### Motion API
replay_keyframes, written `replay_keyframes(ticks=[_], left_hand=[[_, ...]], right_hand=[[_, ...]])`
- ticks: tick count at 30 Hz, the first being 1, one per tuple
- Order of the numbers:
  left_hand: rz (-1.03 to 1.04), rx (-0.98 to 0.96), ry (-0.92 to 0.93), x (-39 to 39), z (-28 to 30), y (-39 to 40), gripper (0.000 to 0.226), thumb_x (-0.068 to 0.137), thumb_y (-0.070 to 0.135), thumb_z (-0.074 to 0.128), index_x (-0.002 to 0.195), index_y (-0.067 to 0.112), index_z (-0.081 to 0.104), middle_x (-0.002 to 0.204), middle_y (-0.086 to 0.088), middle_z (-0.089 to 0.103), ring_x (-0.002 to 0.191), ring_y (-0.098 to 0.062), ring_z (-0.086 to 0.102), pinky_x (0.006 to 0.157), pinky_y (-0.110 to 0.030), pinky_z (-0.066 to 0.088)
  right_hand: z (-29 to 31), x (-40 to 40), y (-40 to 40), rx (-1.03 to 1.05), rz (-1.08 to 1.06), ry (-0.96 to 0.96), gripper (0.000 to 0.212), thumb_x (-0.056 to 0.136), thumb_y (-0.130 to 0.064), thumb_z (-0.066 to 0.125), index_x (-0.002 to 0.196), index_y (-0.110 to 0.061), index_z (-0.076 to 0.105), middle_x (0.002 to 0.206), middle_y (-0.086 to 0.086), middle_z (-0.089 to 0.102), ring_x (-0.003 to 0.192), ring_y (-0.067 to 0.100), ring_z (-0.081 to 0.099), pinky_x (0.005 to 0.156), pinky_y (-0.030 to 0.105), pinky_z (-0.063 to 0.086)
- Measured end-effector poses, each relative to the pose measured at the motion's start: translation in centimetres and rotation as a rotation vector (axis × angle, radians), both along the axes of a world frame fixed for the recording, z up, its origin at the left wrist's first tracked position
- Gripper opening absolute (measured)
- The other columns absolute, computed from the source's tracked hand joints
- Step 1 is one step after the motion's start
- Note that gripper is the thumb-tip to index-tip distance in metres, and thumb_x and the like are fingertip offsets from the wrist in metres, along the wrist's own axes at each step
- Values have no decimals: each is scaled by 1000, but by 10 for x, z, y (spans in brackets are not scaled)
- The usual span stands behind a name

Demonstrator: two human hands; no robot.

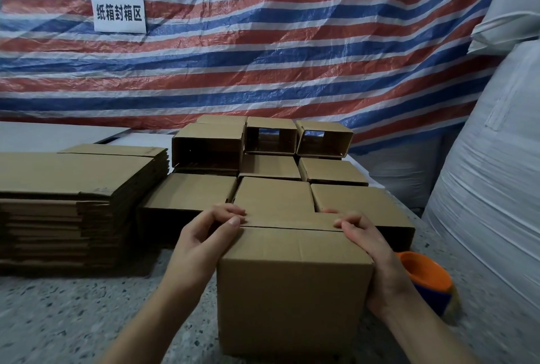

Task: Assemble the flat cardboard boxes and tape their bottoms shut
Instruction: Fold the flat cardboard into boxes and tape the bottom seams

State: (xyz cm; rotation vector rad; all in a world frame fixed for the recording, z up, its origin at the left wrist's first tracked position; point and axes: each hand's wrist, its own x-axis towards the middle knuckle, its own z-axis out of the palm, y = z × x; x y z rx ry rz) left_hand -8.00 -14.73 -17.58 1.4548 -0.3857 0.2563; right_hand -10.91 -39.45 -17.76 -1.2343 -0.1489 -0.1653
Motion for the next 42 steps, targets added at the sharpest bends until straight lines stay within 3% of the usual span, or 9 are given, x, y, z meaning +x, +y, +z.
replay_keyframes(ticks=[4,8,13,16,20,23,27,38,42], left_hand=[[21,181,-33,-2,8,5,25,78,35,60,85,14,71,105,11,70,103,-6,63,92,-37,47],[80,705,-108,-7,40,12,47,73,71,44,93,34,66,99,26,60,106,4,51,97,-35,47],[23,1252,-446,-18,67,-20,81,75,87,12,143,48,32,149,31,28,132,12,12,116,-28,4],[-128,1415,-487,-21,57,-41,79,82,82,20,151,44,16,159,24,15,142,6,10,109,-24,-8],[-116,1392,-509,-12,51,-42,68,91,71,30,151,42,22,157,23,24,142,3,18,108,-19,-2],[-144,1379,-508,-10,50,-41,70,88,72,27,151,42,23,157,24,23,141,4,17,108,-18,-2],[-147,1339,-507,-10,51,-41,69,90,71,31,151,41,27,156,25,26,141,5,19,107,-13,0],[-247,1296,-376,-16,59,-38,53,101,56,23,151,41,26,156,26,24,127,21,9,109,-14,0],[-254,1295,-362,-15,59,-37,49,104,50,23,151,40,26,157,26,23,126,22,8,106,-11,-1]], right_hand=[[5,-3,3,-63,-29,-11,13,79,-28,59,74,-18,66,122,7,64,103,32,62,75,36,55],[8,-4,4,-92,-33,-14,13,79,-25,57,75,-17,66,125,9,63,108,33,62,79,37,55],[9,-3,3,-108,-54,-7,13,78,-25,58,77,-14,65,122,9,65,109,30,64,78,35,55],[10,-3,4,-138,-52,4,14,79,-28,58,76,-18,68,122,14,61,109,32,60,82,39,51],[18,6,-12,-372,-78,78,25,91,-36,51,85,-25,73,112,-4,70,109,17,61,88,35,48],[27,16,-51,-957,-380,100,29,101,-50,43,95,-31,63,97,-8,68,96,11,64,87,36,52],[10,16,-98,-1735,-493,367,57,85,-79,39,79,-25,57,75,-4,63,66,12,60,57,30,47],[-46,9,-109,-1861,-459,337,48,88,-75,47,79,-28,51,76,-9,57,64,4,54,50,23,35],[-20,1,-106,-1582,-536,308,46,91,-68,50,76,-25,60,64,-4,65,56,7,61,52,25,44]])
